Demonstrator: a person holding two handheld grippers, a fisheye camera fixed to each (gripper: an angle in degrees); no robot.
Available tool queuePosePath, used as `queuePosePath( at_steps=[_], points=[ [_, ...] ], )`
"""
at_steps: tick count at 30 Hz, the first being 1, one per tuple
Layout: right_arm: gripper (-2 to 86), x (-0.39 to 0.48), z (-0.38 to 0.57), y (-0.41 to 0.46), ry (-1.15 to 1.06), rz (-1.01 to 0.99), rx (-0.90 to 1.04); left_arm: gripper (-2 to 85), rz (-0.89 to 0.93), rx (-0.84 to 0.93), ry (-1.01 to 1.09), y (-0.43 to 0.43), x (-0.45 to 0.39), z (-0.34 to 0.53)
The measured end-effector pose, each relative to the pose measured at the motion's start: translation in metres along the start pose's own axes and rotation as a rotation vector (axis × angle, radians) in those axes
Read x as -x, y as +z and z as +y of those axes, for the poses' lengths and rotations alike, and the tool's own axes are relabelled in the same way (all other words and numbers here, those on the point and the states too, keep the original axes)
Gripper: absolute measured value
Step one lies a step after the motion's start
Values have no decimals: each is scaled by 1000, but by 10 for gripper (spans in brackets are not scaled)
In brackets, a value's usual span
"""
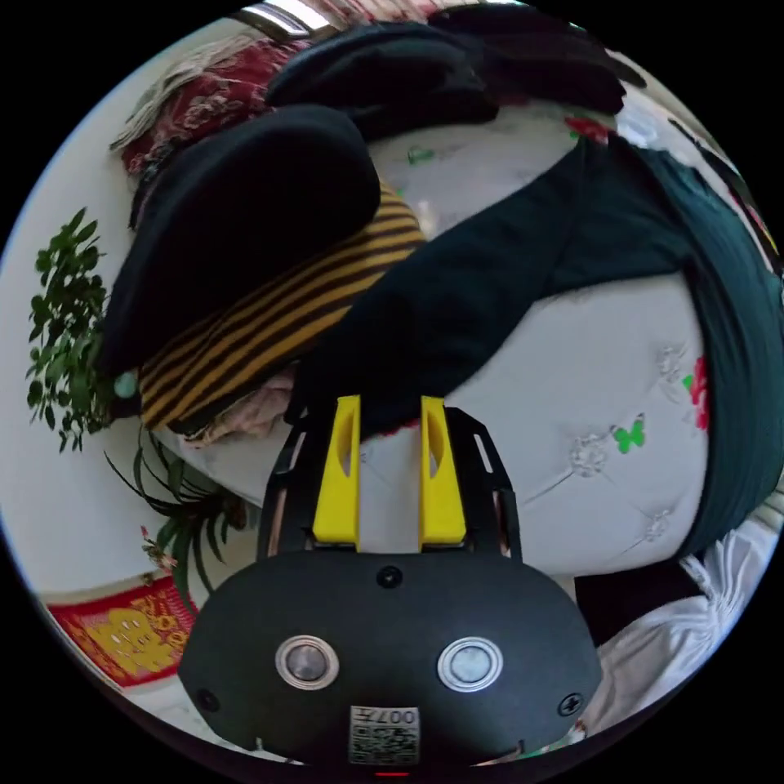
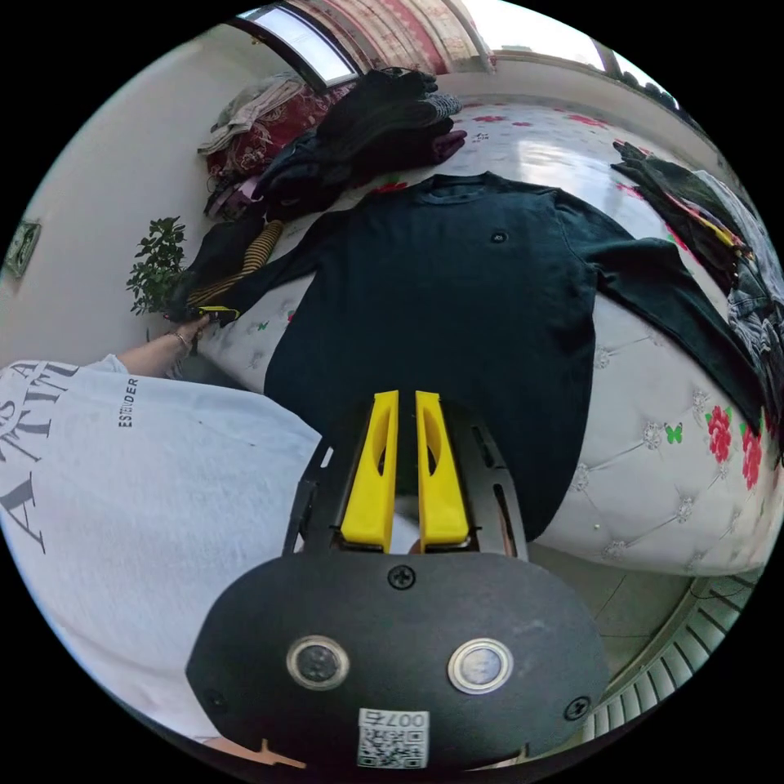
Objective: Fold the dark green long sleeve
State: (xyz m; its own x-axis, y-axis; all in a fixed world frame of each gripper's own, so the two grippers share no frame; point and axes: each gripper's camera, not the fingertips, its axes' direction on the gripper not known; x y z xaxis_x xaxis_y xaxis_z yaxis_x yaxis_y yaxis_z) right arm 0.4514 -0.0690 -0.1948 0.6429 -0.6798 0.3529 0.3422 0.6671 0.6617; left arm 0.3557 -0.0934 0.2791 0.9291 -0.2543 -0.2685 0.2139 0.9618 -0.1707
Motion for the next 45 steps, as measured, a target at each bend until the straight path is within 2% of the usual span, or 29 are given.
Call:
queuePosePath(
  at_steps=[2, 7, 9, 11, 12, 13, 14, 17, 20, 22, 24, 27, 29, 34, 36, 39, 41, 45],
  points=[
    [15, 16, -3, 5, 5, 14, 19, 44, 17, -61, 73, 10, 14, -10],
    [15, 37, -1, 7, 33, 35, -1, -6, 30, 15, 288, 20, 35, -32],
    [14, 39, 1, 7, 50, 24, -12, -8, 152, 68, 339, 17, 54, -41],
    [14, 40, 4, 5, 63, 17, -32, -9, 584, -49, 277, -10, 106, -43],
    [13, 39, 4, 4, 65, 18, -36, -9, 716, -104, 244, -18, 123, -42],
    [13, 37, 5, 2, 67, 20, -46, -9, 992, -259, 170, -33, 158, -36],
    [13, 34, 5, 0, 68, 19, -56, -9, 1193, -435, 58, -42, 193, -24],
    [15, 21, 2, -4, 67, -9, -73, -10, 1476, -737, -151, -42, 248, 7],
    [18, 8, -2, -14, 65, -49, -117, -10, 1541, -872, -292, -35, 262, 24],
    [21, 0, -3, -21, 66, -67, -148, -9, 1557, -881, -247, -46, 249, 16],
    [24, -9, -3, -28, 66, -83, -168, -9, 1510, -836, -98, -73, 219, -5],
    [30, -24, 2, -43, 77, -84, -205, -6, 1495, -770, 237, -132, 137, -44],
    [36, -40, 9, -56, 108, -73, -244, 5, 1541, -701, 517, -173, 53, -66],
    [47, -85, 33, -72, 251, -69, -309, 87, 1417, -409, 830, -182, -118, -71],
    [48, -102, 41, -74, 304, -70, -324, 86, 1361, -390, 834, -170, -142, -61],
    [47, -127, 47, -74, 362, -51, -326, 84, 1223, -369, 713, -134, -140, -51],
    [46, -144, 39, -69, 365, -7, -301, 82, 1043, -306, 590, -96, -124, -50],
    [43, -170, 9, -56, 338, 21, -247, 78, 895, -214, 379, -47, -86, -54]
  ],
)
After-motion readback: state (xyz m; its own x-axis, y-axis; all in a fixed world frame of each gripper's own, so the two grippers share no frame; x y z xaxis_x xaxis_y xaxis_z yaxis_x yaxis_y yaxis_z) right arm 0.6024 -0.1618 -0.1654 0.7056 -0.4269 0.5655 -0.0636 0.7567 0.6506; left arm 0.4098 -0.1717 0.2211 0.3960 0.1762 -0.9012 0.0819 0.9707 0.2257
